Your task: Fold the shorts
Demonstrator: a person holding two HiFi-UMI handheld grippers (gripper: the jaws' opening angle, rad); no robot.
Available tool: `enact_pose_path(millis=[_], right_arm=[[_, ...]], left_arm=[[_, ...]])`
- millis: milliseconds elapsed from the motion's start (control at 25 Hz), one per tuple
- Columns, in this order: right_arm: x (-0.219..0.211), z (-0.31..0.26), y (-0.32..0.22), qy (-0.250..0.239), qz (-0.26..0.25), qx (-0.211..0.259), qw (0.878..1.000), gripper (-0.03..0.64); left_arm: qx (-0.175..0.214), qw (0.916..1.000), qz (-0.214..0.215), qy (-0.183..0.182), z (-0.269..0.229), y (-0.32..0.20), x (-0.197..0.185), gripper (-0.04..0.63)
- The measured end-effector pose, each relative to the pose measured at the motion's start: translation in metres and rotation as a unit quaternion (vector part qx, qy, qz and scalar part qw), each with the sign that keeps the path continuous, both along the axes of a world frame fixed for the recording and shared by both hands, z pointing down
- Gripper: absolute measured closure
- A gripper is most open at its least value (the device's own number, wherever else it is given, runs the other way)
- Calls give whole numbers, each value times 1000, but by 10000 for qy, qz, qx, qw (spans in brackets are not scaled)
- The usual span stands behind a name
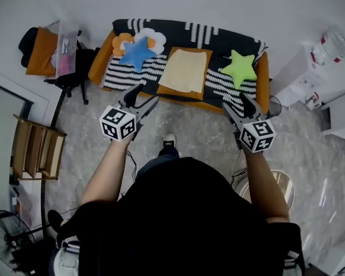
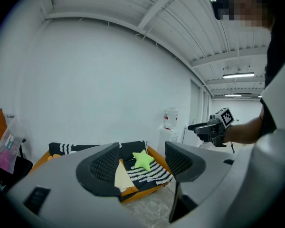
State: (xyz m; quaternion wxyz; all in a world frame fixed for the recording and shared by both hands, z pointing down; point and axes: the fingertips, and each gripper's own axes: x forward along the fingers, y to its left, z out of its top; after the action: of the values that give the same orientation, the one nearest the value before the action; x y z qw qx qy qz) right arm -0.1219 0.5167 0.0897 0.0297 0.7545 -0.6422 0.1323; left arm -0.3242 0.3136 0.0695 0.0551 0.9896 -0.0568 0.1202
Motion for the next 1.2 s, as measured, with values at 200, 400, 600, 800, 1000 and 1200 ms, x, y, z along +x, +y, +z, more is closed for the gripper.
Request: enact_pose_path(millis=[200, 400, 600, 800, 1000, 1200], right_arm=[[4, 6, -10, -27, -9, -48, 10000, 288], [6, 9, -19, -64, -15, -41, 10000, 288], [5, 11, -27, -51, 7, -70, 10000, 288], [6, 13, -37, -40, 4, -122, 9999, 288], [12, 15, -49, -65, 152, -148, 9998, 288], [17, 17, -67, -99, 202, -187, 9996, 288]], left_arm=[[-71, 10000, -43, 1, 7, -9, -1, 284], [-97, 9999, -133, -37, 12, -21, -2, 284], [-150, 9998, -142, -42, 18, -30, -4, 284], [-185, 9998, -125, 0, 20, -42, 0, 285], [-215, 9997, -111, 39, 25, -59, 3, 285], [-236, 9996, -146, 53, 28, -85, 7, 285]])
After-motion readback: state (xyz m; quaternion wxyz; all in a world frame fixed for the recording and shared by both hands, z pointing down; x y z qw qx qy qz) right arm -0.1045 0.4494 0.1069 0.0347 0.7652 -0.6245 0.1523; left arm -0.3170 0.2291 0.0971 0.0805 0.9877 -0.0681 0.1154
